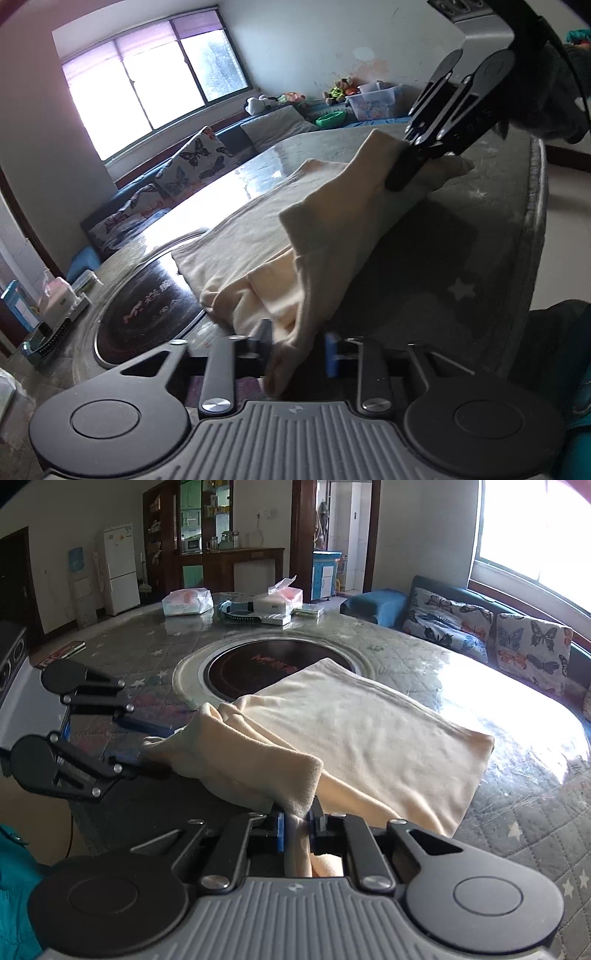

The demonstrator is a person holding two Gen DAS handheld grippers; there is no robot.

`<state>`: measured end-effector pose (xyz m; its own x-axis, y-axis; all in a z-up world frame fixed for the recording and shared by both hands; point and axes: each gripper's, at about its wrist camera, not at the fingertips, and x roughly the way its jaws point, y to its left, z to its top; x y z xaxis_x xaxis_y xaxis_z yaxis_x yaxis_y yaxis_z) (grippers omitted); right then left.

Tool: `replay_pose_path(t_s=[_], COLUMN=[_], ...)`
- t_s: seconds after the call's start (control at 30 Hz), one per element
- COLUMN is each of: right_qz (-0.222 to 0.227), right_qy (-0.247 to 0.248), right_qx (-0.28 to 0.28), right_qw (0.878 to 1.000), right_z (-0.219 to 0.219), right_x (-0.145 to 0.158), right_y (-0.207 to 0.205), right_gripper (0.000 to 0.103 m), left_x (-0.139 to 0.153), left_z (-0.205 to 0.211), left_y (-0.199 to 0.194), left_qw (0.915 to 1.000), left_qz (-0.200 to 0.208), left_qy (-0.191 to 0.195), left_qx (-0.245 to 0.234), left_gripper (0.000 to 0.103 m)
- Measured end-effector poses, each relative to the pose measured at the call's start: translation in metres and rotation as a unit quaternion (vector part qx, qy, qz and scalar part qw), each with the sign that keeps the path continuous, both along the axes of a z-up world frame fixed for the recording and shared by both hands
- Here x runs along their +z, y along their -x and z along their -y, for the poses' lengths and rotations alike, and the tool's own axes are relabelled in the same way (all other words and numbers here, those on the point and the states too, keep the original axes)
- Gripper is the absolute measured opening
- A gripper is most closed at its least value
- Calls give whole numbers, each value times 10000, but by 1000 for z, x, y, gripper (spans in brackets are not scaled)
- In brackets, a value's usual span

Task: Fold clothes

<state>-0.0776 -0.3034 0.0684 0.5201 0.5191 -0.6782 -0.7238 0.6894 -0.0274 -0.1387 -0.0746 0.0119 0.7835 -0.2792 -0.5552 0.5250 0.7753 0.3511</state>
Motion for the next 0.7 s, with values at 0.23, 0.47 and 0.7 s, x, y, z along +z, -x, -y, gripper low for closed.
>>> replay_pose_path(t_s=[0.23, 0.47, 0.7], right_qz=[296, 501, 328], right_qy=[-103, -159, -196], right_qx=[-79, 156, 373], right_qw=[9995, 9985, 9986], right_z=[4, 14, 19], right_x=[3, 29, 49], right_y=[18, 50, 90], right_gripper=[8, 8, 8], left_x=[17, 41, 59], left_z=[-5, -8, -15], left_y=[10, 48, 79], left_qw=[9989, 9972, 9941], left_qz=[177, 239, 9], left_qy=[405, 704, 1076], left_qx=[128, 89, 131], left_gripper=[11, 11, 11])
